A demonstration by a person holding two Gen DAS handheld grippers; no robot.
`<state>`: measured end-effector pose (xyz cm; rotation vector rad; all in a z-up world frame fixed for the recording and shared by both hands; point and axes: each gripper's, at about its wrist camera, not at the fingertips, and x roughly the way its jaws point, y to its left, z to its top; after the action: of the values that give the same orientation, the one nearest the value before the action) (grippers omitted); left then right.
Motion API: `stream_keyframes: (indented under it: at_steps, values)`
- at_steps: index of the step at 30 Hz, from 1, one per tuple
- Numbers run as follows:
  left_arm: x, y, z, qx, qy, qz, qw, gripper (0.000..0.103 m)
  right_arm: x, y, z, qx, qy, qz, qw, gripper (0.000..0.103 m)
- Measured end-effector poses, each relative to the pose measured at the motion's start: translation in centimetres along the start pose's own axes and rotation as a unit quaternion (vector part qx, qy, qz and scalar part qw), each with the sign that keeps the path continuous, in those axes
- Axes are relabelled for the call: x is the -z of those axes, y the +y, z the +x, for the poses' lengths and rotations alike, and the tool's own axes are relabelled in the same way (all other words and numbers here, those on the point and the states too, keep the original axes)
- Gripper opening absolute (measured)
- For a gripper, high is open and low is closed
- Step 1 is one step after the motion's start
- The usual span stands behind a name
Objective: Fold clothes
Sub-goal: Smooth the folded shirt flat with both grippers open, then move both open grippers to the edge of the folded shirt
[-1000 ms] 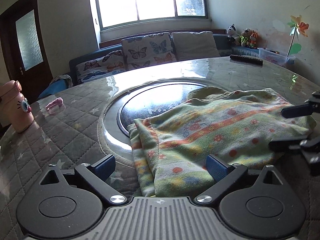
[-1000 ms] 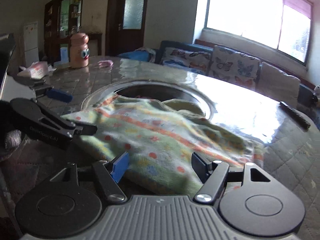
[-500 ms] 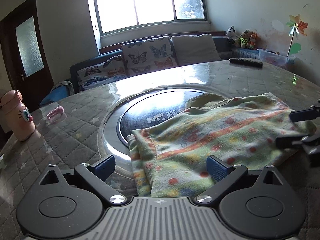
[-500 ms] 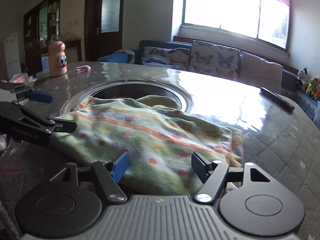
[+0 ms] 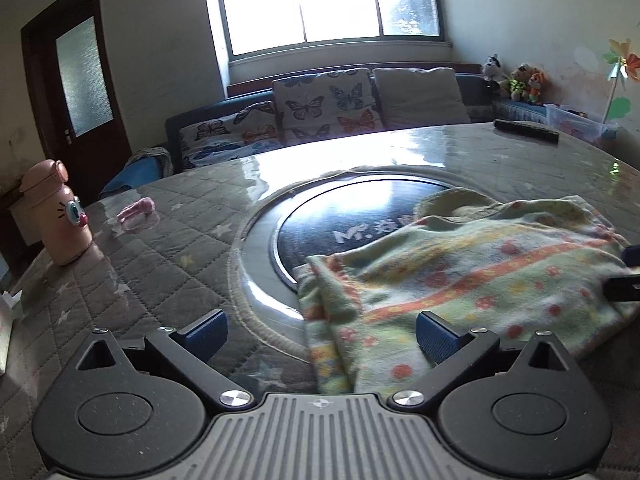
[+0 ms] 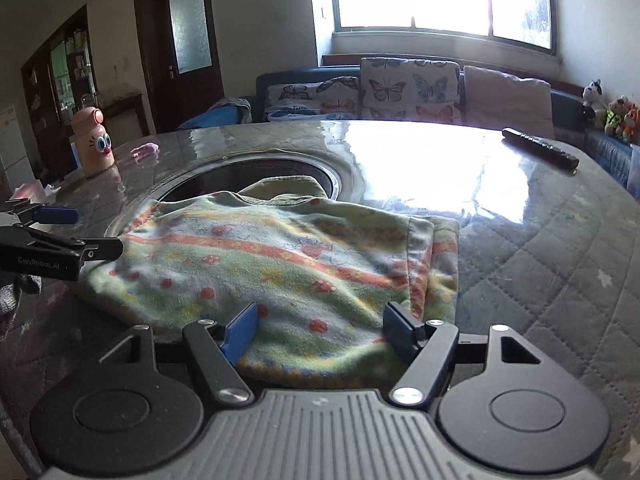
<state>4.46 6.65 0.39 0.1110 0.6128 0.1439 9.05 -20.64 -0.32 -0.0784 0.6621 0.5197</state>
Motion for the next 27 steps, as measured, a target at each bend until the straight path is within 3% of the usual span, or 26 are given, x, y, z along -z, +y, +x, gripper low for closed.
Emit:
stream_keyframes:
  at_steps: [11,19,27]
  values:
    - [-0.4,2.6,2.9,-0.056,0.023,-0.013,0.9981,0.102,-0.7,-0.3,0.1,-0.002,0.000,0.001,1.000,0.071]
    - [-2.3,2.2,3.5,-0.042,0.006,-0.002,0.9991,0.102,-3.2,-1.2,1.4,-0.009,-0.009,0.008,1.000,0.071]
    - [-2.8,2.0,6.0,-0.049,0.023,0.011,0.9985,0.102,-5.2,-3.1,4.8,-0.019,0.011,0.035,0.999,0.071]
